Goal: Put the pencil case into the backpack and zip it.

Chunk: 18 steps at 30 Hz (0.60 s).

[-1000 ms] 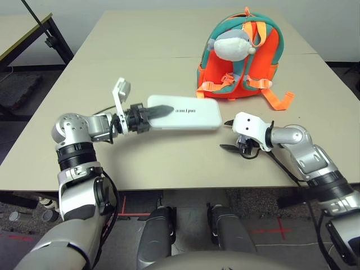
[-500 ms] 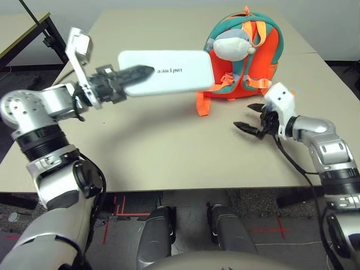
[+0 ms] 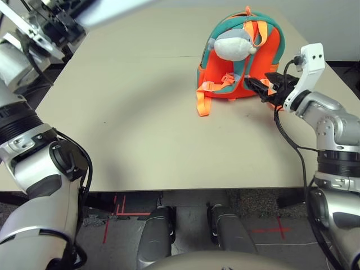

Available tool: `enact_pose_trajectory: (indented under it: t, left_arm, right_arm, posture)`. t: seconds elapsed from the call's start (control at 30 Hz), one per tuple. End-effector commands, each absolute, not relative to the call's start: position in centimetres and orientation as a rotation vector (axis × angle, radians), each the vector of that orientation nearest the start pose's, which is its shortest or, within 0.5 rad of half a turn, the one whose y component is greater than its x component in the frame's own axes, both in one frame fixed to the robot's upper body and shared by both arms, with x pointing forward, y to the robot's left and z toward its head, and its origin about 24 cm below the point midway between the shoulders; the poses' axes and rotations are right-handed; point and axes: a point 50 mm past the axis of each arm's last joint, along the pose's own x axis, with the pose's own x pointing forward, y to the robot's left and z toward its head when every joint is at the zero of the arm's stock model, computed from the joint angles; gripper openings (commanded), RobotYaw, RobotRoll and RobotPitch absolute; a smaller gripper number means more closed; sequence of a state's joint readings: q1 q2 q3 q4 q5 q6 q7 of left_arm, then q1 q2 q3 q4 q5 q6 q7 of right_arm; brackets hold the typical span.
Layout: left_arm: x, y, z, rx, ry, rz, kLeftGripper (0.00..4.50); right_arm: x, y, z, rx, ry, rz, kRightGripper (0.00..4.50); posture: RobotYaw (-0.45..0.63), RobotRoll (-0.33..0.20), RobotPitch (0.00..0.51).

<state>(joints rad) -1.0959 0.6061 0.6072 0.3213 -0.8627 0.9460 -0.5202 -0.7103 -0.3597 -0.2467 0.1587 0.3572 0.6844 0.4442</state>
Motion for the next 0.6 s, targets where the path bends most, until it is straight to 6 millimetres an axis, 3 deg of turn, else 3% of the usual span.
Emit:
enact_pose_trajectory:
  t: [0.03, 0.57, 0.6]
  left_arm:
    - [32.7, 25.8, 34.3, -0.544, -0.411, -0.675, 1.24]
    - [33.5, 24.9, 33.5, -0.513, -0.387, -0.659, 1.24]
    - [33.6, 24.8, 33.5, -0.509, -0.383, -0.66, 1.24]
  right_arm:
    - [36.2, -18.8, 18.9, 0.143, 0.038, 0.397, 4.5]
    - [39.2, -16.0, 17.8, 0.131, 0.015, 0.34, 4.5]
    - [39.2, -16.0, 17.8, 0.129, 0.012, 0.336, 4.33]
  posture:
    - [-0.11, 0.0, 0.118]
    - [-0.09, 0.0, 0.105]
    - [-0.09, 0.0, 0.105]
